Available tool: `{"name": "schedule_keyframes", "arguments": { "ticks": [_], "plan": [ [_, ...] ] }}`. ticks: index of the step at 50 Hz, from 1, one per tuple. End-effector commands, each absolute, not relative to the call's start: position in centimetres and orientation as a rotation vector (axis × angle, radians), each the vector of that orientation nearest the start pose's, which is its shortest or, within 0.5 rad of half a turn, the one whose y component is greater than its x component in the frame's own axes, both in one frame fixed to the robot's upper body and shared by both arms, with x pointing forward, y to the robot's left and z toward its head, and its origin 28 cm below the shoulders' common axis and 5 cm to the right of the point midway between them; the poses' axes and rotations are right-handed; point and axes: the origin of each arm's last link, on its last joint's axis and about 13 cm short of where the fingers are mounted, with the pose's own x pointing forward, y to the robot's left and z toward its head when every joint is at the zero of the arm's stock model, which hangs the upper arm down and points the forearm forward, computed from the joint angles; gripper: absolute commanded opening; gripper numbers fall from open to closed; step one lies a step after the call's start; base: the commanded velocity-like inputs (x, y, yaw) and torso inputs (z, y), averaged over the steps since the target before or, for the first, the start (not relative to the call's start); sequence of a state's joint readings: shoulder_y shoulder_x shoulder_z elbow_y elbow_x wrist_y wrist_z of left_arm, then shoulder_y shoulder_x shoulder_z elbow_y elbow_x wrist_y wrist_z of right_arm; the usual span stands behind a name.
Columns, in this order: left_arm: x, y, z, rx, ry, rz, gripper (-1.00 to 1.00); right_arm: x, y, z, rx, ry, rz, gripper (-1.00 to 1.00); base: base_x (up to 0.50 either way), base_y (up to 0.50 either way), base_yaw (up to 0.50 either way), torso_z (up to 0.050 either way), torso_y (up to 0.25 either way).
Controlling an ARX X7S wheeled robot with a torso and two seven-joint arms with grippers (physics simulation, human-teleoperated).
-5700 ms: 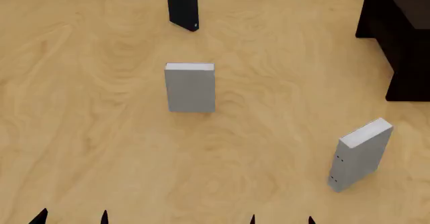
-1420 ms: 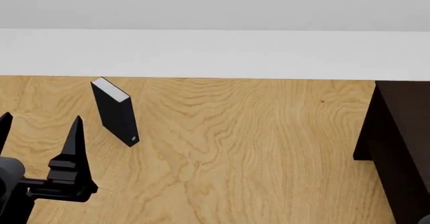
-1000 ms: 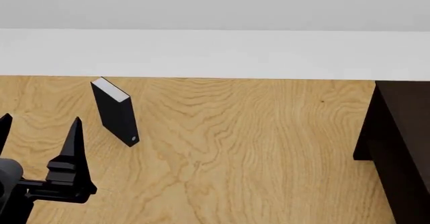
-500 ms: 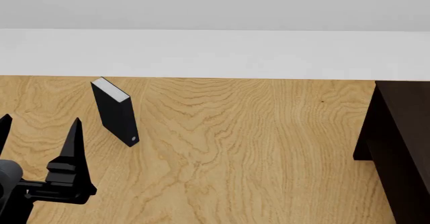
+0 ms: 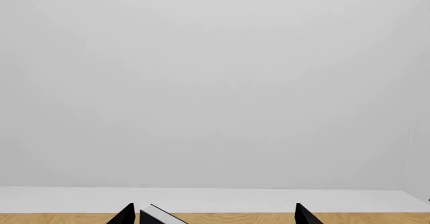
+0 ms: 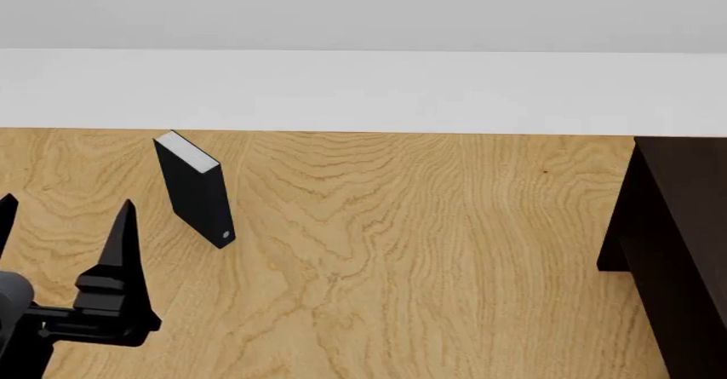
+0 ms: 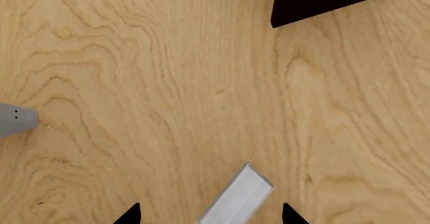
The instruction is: Pick up the book on the right and place it on the cabinet shelf.
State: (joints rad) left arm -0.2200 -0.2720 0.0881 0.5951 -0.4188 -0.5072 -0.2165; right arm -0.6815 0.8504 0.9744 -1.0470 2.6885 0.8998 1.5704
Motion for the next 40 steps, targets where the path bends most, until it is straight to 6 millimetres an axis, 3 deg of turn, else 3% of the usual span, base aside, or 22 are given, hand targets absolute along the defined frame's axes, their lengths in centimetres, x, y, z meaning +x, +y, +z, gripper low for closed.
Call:
{"name": "schedule_keyframes", "arguments": {
  "ticks": [1, 15, 29, 40],
  "plan": [
    [22.4, 21.6, 14.9, -0.086, -0.239, -0.104, 1.00, 1.6, -15.2, 21.7, 0.297, 0.950, -0.167, 1.00, 0.00, 0.00, 0.00, 0.000, 0.000],
    [22.4, 21.7, 15.0, -0.088, -0.246, -0.102, 1.00, 1.4, -14.8, 19.9, 0.367, 0.958, -0.164, 1.00, 0.00, 0.00, 0.00, 0.000, 0.000],
    [22.3, 21.7, 15.0, -0.088, -0.248, -0.101, 1.00, 0.2, -15.4, 19.5, 0.375, 0.981, -0.211, 1.00, 0.00, 0.00, 0.00, 0.000, 0.000],
    [22.4, 21.7, 15.0, -0.087, -0.247, -0.101, 1.00, 0.8, -15.7, 18.5, 0.376, 1.008, -0.230, 1.00, 0.00, 0.00, 0.00, 0.000, 0.000]
  ]
}}
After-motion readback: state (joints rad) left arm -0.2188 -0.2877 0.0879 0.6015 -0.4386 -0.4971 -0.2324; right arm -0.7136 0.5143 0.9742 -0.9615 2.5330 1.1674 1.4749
